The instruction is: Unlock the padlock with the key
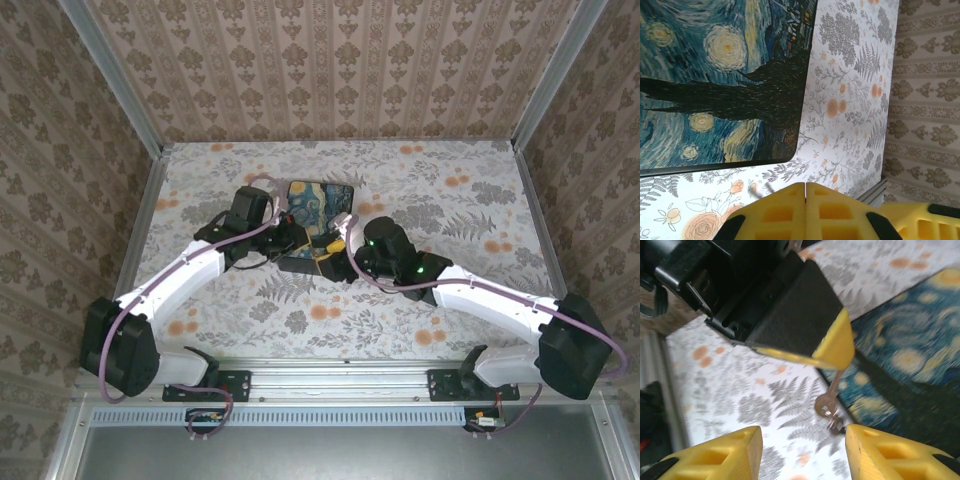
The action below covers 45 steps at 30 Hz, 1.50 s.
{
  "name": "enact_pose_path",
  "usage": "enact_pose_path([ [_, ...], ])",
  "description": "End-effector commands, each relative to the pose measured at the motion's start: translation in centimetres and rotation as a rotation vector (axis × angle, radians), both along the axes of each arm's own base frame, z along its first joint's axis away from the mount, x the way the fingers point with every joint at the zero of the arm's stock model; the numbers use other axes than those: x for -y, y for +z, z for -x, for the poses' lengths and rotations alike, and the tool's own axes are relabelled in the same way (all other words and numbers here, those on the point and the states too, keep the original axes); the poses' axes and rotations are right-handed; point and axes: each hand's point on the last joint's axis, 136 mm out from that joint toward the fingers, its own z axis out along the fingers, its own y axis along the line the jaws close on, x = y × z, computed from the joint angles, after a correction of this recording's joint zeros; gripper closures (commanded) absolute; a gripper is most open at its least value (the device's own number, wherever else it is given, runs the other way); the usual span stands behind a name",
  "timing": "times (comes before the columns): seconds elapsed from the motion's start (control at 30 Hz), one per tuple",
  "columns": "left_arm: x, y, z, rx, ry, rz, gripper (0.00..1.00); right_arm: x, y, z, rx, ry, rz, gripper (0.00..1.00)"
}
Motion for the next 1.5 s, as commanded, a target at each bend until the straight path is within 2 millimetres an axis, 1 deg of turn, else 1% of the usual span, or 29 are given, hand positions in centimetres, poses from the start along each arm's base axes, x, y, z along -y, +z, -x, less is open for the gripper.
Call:
enact_pose_path([
  [0.0,-0.4,0.9,-0.7,-0.034,0.063,-0.001,1.00,0.7,0.7,-2.8,0.205,-0.099,0.112,0.53],
  [0.17,-0.4,1.2,-0.9,-0.035,0.078,0.013,1.00,-0.7,0.4,-3.1,0.237,-0.064,0.157,0.53],
  [0.23,-0.3,1.3,-1.0,-0.035,0.081,0.019,1.00,-1.4,-0.6,-3.3,0.226,-0.048,0.180,0.53],
  [0.37,-0.3,1.3,-1.0,-0.036,0.082,0.022,1.00,-1.9,-1.0,-3.7,0.234,-0.056,0.186,0.53],
  [0.7,-0.6,1.4,-1.2,-0.037,0.092,0.019,1.00,-3.1,-0.7,-3.7,0.224,-0.033,0.143,0.53],
  [0.83,-0.5,1.6,-1.1,-0.041,0.092,0.030,1.00,-3.4,-0.9,-4.0,0.221,-0.036,0.148,0.54],
  [0.93,-0.5,1.7,-1.0,-0.041,0.093,0.033,1.00,-3.5,-1.1,-4.3,0.220,-0.042,0.152,0.60],
  [1.07,-0.6,1.9,-1.0,-0.037,0.097,0.040,1.00,-3.5,-1.4,-4.6,0.215,-0.054,0.166,0.71],
  [1.2,-0.9,2.0,-0.9,-0.035,0.106,0.040,1.00,-3.2,-1.9,-4.6,0.201,-0.064,0.181,0.87],
  [1.33,-1.1,1.9,-0.9,-0.041,0.118,0.044,1.00,-3.1,-2.2,-4.5,0.195,-0.062,0.186,0.98],
  [1.37,-1.1,1.9,-0.9,-0.043,0.122,0.047,1.00,-3.1,-2.2,-4.4,0.191,-0.059,0.182,1.00],
  [1.47,-1.3,1.9,-0.9,-0.044,0.133,0.049,1.00,-3.2,-2.3,-4.2,0.180,-0.044,0.171,1.00],
])
